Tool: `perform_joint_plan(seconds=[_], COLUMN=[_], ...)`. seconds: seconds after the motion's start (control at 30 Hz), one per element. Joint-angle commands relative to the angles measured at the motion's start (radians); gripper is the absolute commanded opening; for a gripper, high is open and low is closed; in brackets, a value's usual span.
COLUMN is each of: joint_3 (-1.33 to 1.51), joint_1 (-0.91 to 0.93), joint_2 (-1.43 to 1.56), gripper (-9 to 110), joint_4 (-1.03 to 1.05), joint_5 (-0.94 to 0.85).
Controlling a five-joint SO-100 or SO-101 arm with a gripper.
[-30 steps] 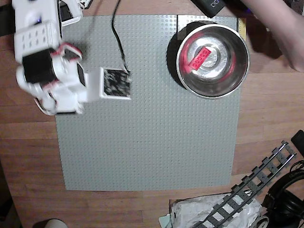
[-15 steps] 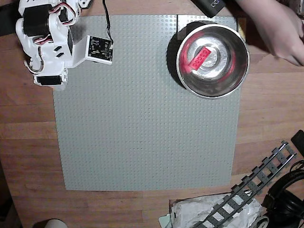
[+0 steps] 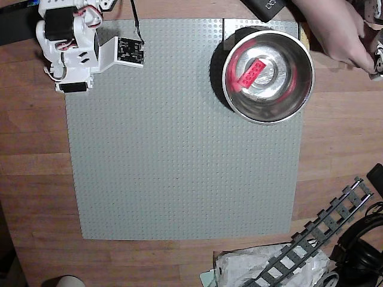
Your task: Grasp a lego block and put it in the bin.
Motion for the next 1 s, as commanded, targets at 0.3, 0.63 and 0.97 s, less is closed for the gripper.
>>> perform_joint_plan(seconds=[0.3,0.63,0.97], joint_3=[0.031,0.023,0.023], joint_1=[-0.069,-0.120,-0.109], joint_2=[0.023,0.020,0.023], gripper=[0,0,0], joint_4=[0.025,0.049,0.051], joint_5=[-0.021,-0.023,-0.015])
